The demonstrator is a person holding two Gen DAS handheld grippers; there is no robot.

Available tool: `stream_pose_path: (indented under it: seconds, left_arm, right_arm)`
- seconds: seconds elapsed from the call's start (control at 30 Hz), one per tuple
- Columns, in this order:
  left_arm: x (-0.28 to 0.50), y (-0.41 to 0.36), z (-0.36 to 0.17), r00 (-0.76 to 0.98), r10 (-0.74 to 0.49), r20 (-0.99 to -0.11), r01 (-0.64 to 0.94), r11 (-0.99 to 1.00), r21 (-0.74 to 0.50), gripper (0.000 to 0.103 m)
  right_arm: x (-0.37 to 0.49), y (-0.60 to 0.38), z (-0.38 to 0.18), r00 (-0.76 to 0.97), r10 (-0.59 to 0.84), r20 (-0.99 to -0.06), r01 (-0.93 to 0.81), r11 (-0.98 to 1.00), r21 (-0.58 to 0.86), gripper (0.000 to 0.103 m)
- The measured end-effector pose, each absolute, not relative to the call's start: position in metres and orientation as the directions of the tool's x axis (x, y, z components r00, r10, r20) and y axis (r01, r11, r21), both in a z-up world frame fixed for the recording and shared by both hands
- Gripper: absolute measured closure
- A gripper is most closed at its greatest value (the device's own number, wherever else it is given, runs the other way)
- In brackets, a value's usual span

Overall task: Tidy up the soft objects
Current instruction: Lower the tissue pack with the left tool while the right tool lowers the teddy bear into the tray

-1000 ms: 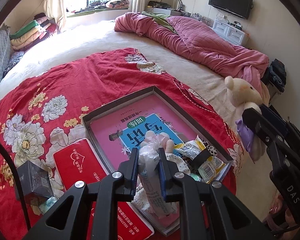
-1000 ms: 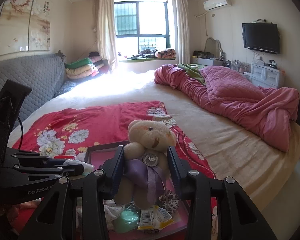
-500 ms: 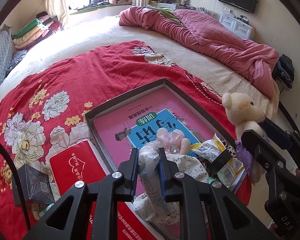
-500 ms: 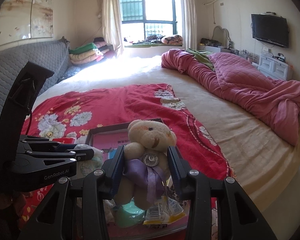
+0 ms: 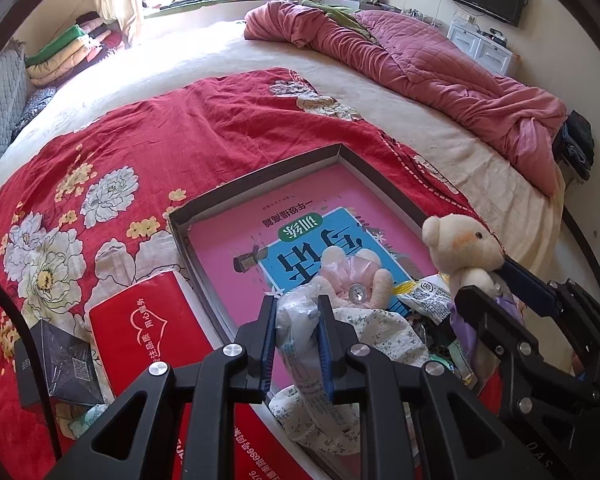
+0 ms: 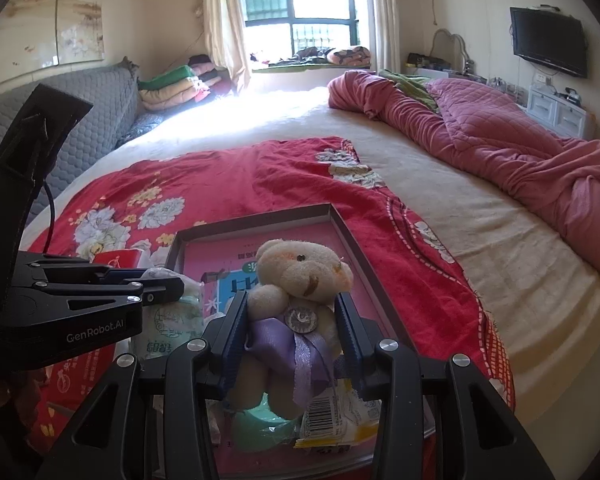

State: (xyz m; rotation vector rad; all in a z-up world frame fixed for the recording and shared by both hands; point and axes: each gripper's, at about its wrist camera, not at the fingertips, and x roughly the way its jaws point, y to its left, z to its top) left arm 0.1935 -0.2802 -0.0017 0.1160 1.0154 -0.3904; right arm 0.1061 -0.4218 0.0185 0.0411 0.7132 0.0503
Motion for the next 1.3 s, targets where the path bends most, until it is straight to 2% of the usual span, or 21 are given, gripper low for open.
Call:
stream_pose_path:
  seconds: [0.27, 0.5, 0.8, 0.93, 1.13, 1.3]
  left_arm:
    - [0.201, -0.282, -0.007, 0.452, -0.272, -0.849, 0.367, 0.925, -0.1, 0.083]
    - [0.209, -0.281, -0.012, 0.442, -0.269, -0.856, 0.362, 0.926, -0.104, 0.082]
    - [0.21, -0.277, -0.014, 0.435, -0.265, -0.861, 0.357, 0.928, -0.105, 0.077]
    - [0.209, -0.27, -0.014, 0.427, -0.274, -0.861, 0.346, 0.93, -0.124, 0.073]
    - [0.206, -0.264, -0.011, 0.434, -0.277, -0.857, 0.346, 0.93, -0.125, 0.064]
    - [0.2, -0.264, -0.011, 0.422, -0.282, -0.861, 0.352, 0.927, -0.131, 0.063]
  right_arm:
    - [0.115, -0.415, -0.005, 0.7, 0.078, -0.71, -0.055, 0.997, 0.056, 0.057]
    - [0.12, -0.411, -0.019, 0.677, 0.067, -0.733, -0.067, 0.997, 0.029, 0.051]
    - [0.118, -0.408, -0.015, 0.685, 0.045, -0.727, -0.063, 0.998, 0.002, 0.043]
    - [0.115, -0.409, -0.008, 0.703, 0.025, -0.711, -0.05, 0.999, -0.014, 0.033]
    - [0.112, -0.413, 0.002, 0.725, -0.008, -0.689, -0.018, 0.999, -0.031, 0.031]
    - [0.106, -0.42, 0.017, 0.748, -0.04, -0.662, 0.032, 0.999, -0.024, 0.03]
